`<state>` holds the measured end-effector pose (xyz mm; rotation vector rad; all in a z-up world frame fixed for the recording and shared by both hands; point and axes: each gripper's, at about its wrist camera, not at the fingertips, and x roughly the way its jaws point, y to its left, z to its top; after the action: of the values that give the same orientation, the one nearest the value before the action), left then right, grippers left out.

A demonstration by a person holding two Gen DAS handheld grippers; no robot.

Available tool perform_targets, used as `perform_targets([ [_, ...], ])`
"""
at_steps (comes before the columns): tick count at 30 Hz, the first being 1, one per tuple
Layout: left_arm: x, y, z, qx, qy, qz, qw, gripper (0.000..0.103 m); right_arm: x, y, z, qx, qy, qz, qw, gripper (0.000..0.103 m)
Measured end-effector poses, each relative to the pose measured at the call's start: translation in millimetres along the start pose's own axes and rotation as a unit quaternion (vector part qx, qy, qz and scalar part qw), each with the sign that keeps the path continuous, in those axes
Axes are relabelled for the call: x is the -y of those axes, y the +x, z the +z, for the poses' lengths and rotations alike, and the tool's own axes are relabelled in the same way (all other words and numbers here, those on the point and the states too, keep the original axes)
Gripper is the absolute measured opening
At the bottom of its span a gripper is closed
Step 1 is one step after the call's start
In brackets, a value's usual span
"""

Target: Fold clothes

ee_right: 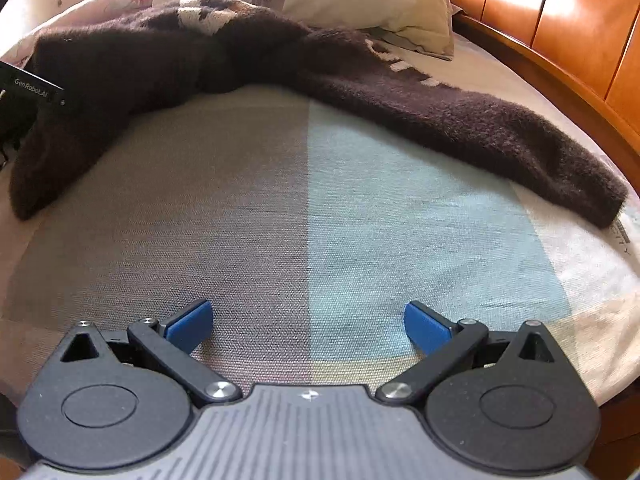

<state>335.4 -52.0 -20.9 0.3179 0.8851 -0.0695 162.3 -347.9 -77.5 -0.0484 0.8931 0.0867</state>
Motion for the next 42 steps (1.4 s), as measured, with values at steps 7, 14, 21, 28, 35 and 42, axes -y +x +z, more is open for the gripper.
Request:
perform_targets([
  [7,-14,-29,-22,0.006,0.005,-0.041,0.9991,0.102,-4,0,5,-0.01,0.011,-0.007,1.0,0.103],
  [14,-18,-59,-57,0.012,0.026,-0.049,0.9984,0.102,-36,-19,41,0.035,-0.018,0.155,0.987,0.103],
  [21,-42,-74,-82,0.002,0.061,-0.019,0.998,0.102,-90,28,87,0.016,-0.047,0.311,0.949,0.103],
  [28,-75,-83,-104,0.007,0.057,-0.007,0.9983,0.102,-101,96,136,-0.019,0.01,0.353,0.935,0.103],
  [35,-99,-80,-121,0.011,0.018,-0.008,0.9997,0.102,-129,93,177,0.011,-0.033,0.373,0.927,0.103],
  [42,-112,-77,-129,0.02,-0.002,-0.013,0.9997,0.102,-177,41,224,0.074,-0.109,0.378,0.916,0.103],
])
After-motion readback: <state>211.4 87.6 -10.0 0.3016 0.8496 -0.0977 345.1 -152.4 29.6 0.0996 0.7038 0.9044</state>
